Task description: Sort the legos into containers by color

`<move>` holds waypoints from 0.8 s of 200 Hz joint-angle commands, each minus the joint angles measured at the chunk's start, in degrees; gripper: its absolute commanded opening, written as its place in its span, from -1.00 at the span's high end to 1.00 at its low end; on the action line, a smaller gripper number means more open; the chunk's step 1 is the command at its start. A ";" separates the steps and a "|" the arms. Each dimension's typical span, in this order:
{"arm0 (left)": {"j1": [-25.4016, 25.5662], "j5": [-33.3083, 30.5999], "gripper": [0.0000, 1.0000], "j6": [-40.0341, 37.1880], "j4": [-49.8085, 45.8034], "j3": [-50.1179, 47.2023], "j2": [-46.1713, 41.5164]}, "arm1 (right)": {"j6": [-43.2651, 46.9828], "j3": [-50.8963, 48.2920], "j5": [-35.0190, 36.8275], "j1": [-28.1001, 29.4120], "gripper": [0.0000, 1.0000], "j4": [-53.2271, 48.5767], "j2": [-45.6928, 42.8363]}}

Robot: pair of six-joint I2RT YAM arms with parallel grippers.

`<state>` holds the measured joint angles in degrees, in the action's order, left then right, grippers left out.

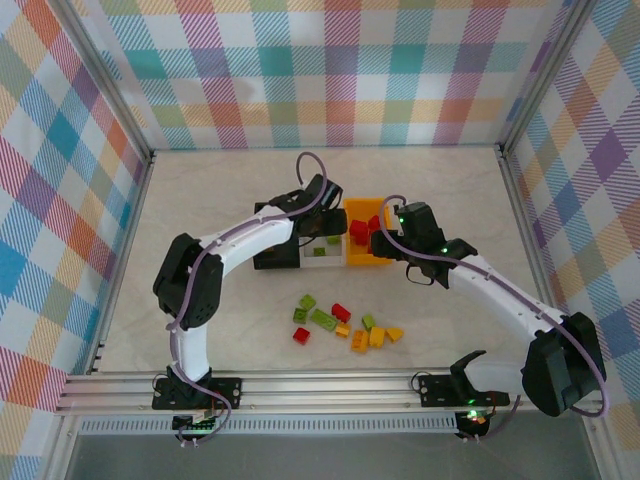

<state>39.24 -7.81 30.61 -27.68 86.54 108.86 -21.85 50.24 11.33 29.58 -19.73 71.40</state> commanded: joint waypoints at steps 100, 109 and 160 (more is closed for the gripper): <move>8.84 4.74 -0.71 0.23 -2.48 -33.45 -22.03 | -1.77 -2.67 -1.75 -0.40 -0.50 2.31 0.13; 8.84 4.27 -0.68 0.46 -1.75 -34.21 -21.49 | -1.71 -2.50 -1.73 -0.40 -0.50 2.14 0.23; 8.83 2.39 -0.50 -0.61 -0.36 -33.70 -15.40 | -1.27 -2.51 -1.23 -0.40 -0.50 1.33 -0.81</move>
<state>47.88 -4.10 30.57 -29.15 52.42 90.83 -22.50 47.75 10.44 29.58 -19.03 71.46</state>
